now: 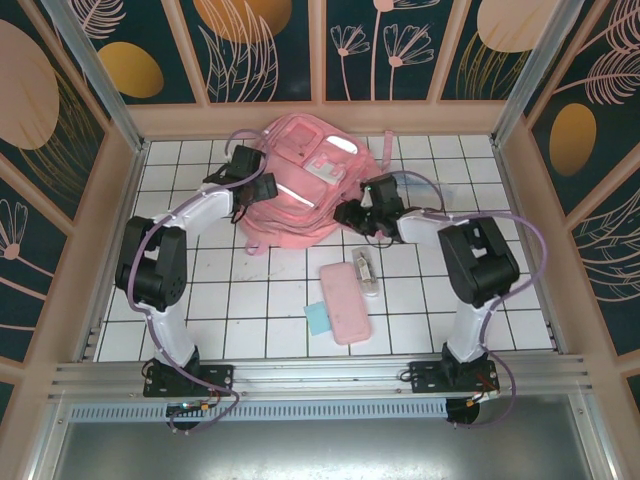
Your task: Pack the student bag
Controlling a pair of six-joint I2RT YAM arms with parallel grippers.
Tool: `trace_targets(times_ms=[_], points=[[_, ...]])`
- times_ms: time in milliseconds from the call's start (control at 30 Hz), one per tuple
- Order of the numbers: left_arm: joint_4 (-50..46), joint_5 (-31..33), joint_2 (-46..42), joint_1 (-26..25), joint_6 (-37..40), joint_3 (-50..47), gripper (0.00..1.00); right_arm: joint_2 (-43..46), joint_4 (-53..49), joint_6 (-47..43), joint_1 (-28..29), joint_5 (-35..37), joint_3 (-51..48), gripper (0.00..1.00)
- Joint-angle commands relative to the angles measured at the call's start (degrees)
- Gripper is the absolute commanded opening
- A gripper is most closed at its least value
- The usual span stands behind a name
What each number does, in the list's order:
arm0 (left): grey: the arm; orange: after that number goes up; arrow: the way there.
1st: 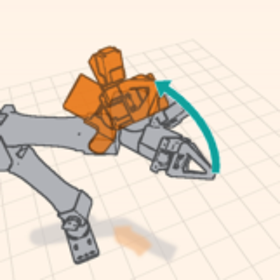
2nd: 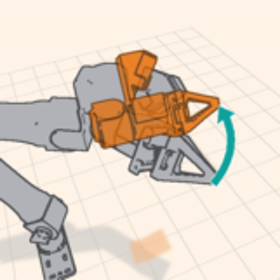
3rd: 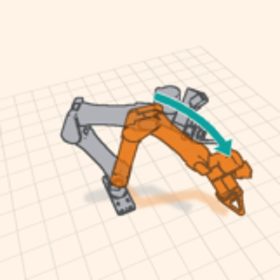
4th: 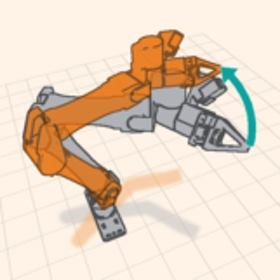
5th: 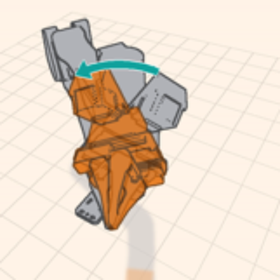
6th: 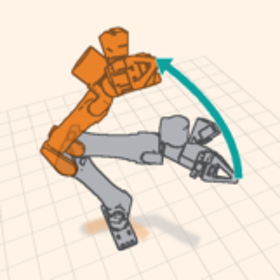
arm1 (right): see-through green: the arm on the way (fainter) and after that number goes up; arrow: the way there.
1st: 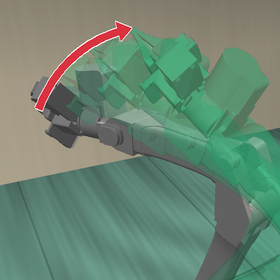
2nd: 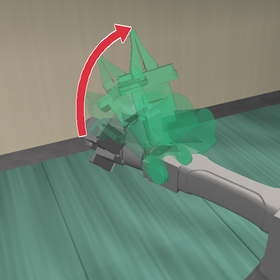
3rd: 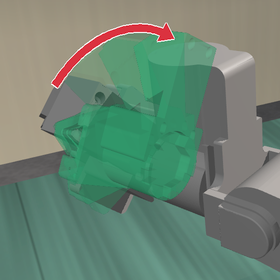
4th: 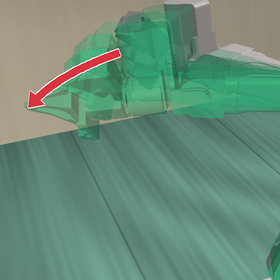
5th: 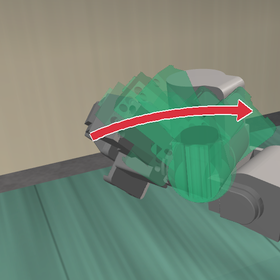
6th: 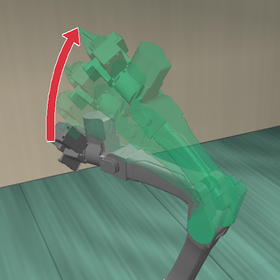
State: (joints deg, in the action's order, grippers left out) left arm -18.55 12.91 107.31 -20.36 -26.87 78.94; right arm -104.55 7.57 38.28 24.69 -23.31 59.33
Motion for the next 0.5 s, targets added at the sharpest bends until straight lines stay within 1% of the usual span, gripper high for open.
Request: trace_targets(times_ms=[0, 67, 100, 167, 233, 367, 467], points=[[-5.56, 3.04, -1.33, -3.81, 8.71, 4.41, 0.91, 6.89, -5.04, -3.15, -3.11, 0.97, 0.05, 0.48], [-8.60, 6.54, -0.55, -4.76, 8.43, 6.98, 0.91, 8.64, -9.13, -5.68, -4.60, 3.13, 1.51, 0.52], [-9.69, 7.18, -0.47, -5.01, 8.41, 7.84, 0.92, 9.09, -10.55, -6.53, -5.30, 4.00, 2.21, 0.54], [-9.97, 5.56, -0.73, -5.67, 9.39, 8.66, 0.92, 9.83, -12.86, -8.05, -6.45, 5.79, 3.47, 0.55], [-10.24, 4.01, 0.00, -7.59, 11.58, 10.07, 0.91, 9.82, -13.96, -8.81, -7.42, 6.63, 4.41, 0.55], [-12.93, 0.85, 5.16, -12.01, 14.37, 15.69, 0.87, 9.84, -13.50, -8.28, -8.69, 6.64, 4.65, 0.55], [-16.18, -0.36, 9.97, -14.13, 15.34, 20.58, 0.82, 9.90, -13.01, -7.79, -9.07, 6.17, 4.18, 0.56]])
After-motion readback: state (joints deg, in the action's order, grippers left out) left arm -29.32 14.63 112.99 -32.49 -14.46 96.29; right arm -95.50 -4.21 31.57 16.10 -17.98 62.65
